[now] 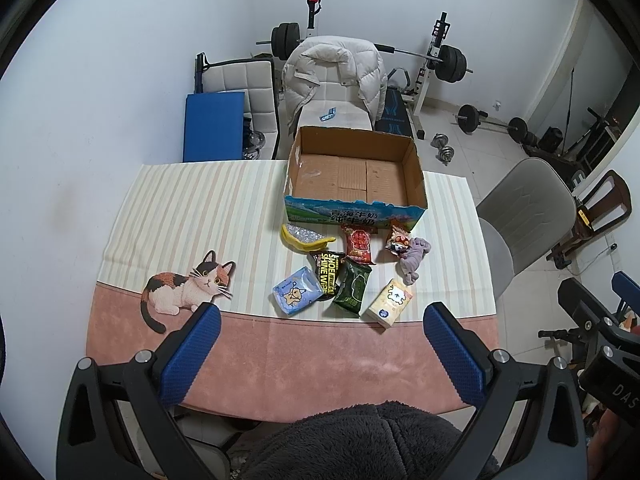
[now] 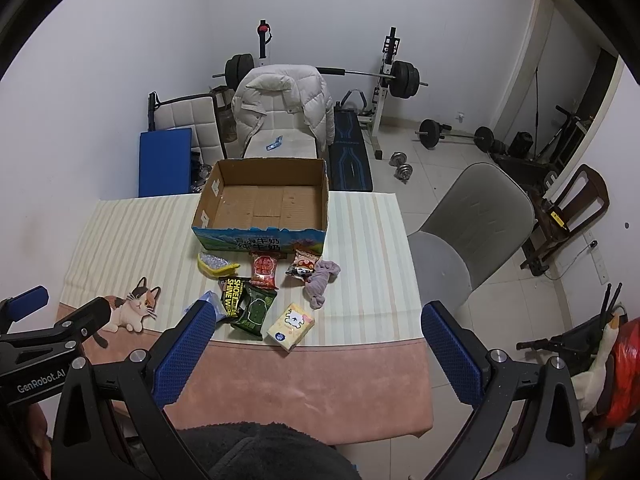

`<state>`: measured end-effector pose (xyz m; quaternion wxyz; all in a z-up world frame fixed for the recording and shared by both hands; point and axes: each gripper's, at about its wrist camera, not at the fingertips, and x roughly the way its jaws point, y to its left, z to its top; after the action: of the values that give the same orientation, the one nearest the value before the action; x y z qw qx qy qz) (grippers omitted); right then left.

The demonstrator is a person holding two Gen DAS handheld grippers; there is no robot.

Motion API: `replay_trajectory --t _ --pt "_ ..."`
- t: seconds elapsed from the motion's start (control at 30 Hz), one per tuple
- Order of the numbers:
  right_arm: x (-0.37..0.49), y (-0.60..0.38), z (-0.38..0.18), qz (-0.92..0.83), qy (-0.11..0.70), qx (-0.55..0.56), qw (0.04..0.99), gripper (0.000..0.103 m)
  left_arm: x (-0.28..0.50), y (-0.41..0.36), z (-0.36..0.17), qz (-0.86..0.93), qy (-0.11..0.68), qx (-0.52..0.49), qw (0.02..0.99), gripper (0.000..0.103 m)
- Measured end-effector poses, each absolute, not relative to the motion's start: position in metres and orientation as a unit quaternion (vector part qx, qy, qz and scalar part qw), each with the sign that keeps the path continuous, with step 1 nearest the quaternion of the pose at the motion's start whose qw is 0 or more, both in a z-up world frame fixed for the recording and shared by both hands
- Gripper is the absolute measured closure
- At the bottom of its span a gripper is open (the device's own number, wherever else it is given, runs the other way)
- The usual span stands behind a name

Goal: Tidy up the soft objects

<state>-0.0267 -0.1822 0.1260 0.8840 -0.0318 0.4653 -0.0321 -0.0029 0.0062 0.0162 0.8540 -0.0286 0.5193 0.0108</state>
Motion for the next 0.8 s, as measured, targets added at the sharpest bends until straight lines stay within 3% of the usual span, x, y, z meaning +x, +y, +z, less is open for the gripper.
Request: replay_trajectory --t 0.43,0.6,0.8 --pt "-0.011 -0.188 0.106 -0.02 0.482 -0.01 0.876 0.0 0.017 0.012 0.003 0.017 0.517 -0.002 0.856 0.0" --pt "0.033 -0.199 0.027 -0.007 0.55 0.031 0.835 0.0 0.068 0.025 -0.06 0.054 0.544 0.059 0.835 0.0" --pt "0.089 -0.203 -0.128 -0.016 0.655 0.074 0.752 0.0 0.123 0.024 -0.176 0.033 0.606 0.147 0.781 0.0"
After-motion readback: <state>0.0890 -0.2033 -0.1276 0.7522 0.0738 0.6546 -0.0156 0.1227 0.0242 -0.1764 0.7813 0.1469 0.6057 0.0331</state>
